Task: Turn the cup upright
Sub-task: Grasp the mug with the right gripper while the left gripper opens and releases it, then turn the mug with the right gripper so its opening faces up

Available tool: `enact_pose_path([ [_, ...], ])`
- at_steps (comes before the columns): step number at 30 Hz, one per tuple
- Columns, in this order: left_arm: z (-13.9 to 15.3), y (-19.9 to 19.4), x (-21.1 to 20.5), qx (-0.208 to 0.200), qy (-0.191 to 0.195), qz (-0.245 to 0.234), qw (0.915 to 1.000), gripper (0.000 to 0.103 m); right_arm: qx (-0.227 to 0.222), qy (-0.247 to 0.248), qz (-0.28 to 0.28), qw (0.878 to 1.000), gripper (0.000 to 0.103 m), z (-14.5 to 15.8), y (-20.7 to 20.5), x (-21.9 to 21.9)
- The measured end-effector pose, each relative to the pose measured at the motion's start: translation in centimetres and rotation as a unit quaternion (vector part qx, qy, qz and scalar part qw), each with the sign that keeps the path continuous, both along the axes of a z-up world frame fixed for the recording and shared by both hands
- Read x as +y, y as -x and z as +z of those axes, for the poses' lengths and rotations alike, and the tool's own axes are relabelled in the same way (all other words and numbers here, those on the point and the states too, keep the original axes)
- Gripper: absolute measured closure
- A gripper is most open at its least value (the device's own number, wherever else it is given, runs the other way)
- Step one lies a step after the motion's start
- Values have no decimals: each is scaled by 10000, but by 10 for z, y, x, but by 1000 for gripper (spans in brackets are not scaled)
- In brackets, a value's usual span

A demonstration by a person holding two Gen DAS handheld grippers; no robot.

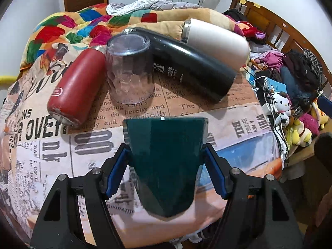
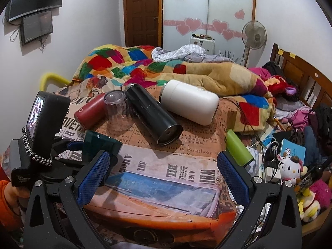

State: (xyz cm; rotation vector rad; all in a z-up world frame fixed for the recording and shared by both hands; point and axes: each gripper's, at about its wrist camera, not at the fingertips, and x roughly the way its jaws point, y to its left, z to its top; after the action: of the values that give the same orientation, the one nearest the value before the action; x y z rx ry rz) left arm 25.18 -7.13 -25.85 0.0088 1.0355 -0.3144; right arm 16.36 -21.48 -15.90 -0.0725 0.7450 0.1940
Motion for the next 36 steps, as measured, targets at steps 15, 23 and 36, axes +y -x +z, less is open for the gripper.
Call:
enact_pose_path([
  [15,5,21,12,-107,-94,-282,9995,32,722,-553,91,9958,0,-26,-29,13],
  [23,29,49,49,-601,-340,58,9976,24,1105,-722,327,9907,0,-37,-39,40],
  [36,17,70,131,-733,-482,1048,9906,21,2190,-1239,550,9663,15,-78,-60,79],
])
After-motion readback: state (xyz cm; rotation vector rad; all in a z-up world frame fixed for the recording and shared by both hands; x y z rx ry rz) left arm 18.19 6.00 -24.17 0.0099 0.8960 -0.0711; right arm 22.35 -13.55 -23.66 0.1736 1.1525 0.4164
